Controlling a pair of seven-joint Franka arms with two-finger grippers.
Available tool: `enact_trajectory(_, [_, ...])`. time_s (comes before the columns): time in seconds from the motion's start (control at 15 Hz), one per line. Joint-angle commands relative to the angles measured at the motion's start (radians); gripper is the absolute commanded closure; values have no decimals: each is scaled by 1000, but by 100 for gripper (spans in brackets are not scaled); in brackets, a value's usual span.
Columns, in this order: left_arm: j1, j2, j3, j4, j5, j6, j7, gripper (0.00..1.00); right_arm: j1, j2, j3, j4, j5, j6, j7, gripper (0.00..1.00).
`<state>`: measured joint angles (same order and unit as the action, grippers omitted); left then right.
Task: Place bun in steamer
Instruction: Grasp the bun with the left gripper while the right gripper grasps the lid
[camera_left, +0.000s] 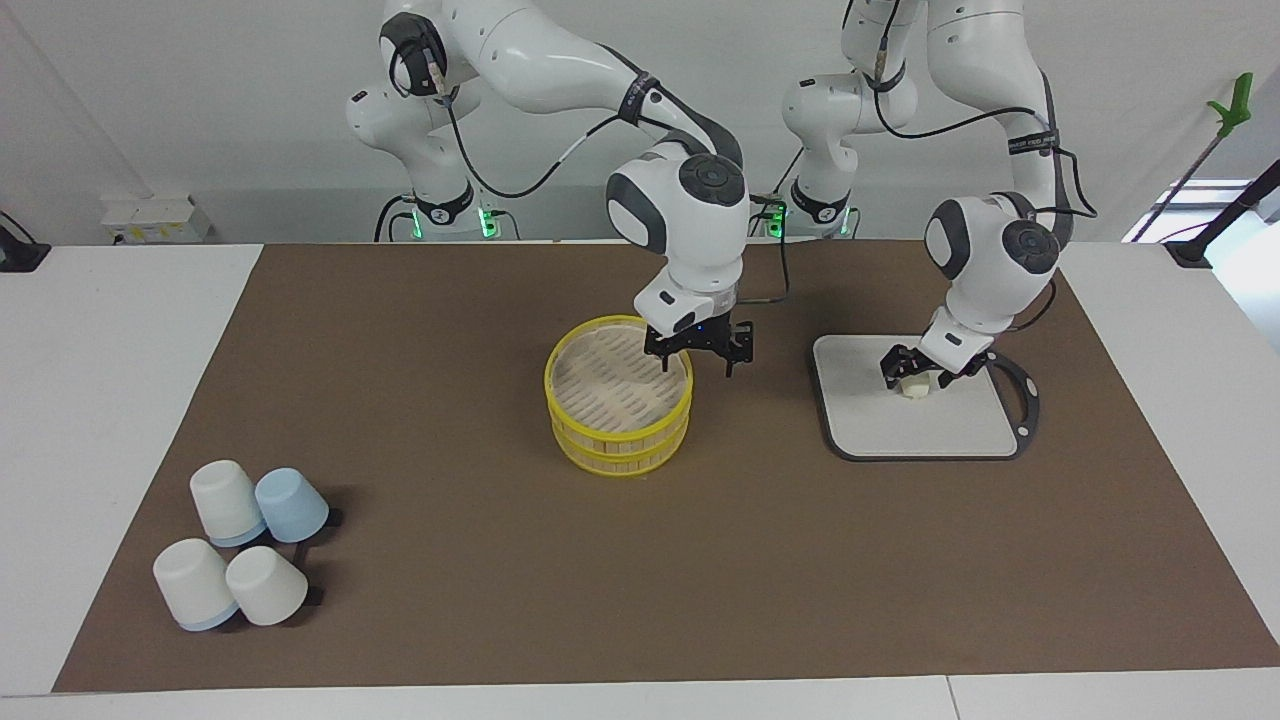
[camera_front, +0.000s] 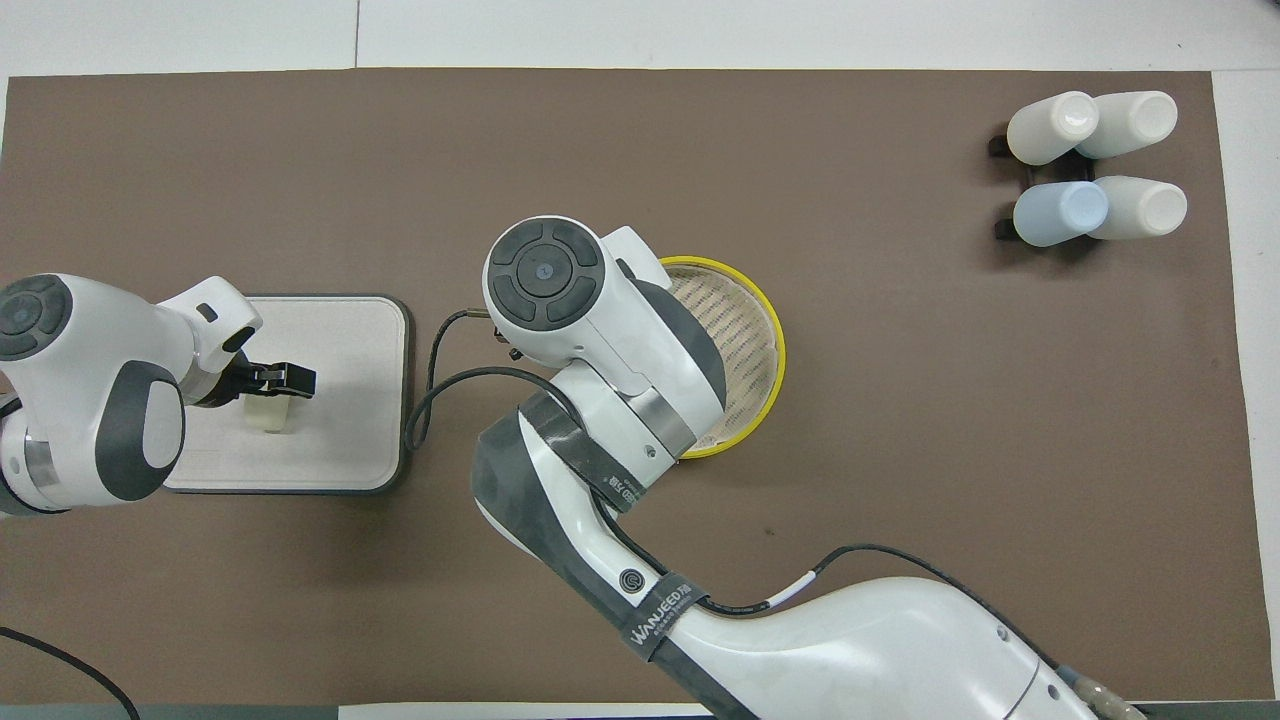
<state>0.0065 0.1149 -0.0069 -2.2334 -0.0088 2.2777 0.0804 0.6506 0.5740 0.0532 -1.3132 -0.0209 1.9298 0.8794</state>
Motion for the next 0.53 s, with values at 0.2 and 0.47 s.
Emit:
enact_trajectory(0.2, [21, -14, -1, -17, 13, -32, 7, 5, -9, 0, 1, -24, -14, 15, 20, 58])
enact_trajectory(0.47, [32, -18, -1, -26, 13, -38, 6, 15, -8, -2, 1, -40, -25, 17, 20, 100])
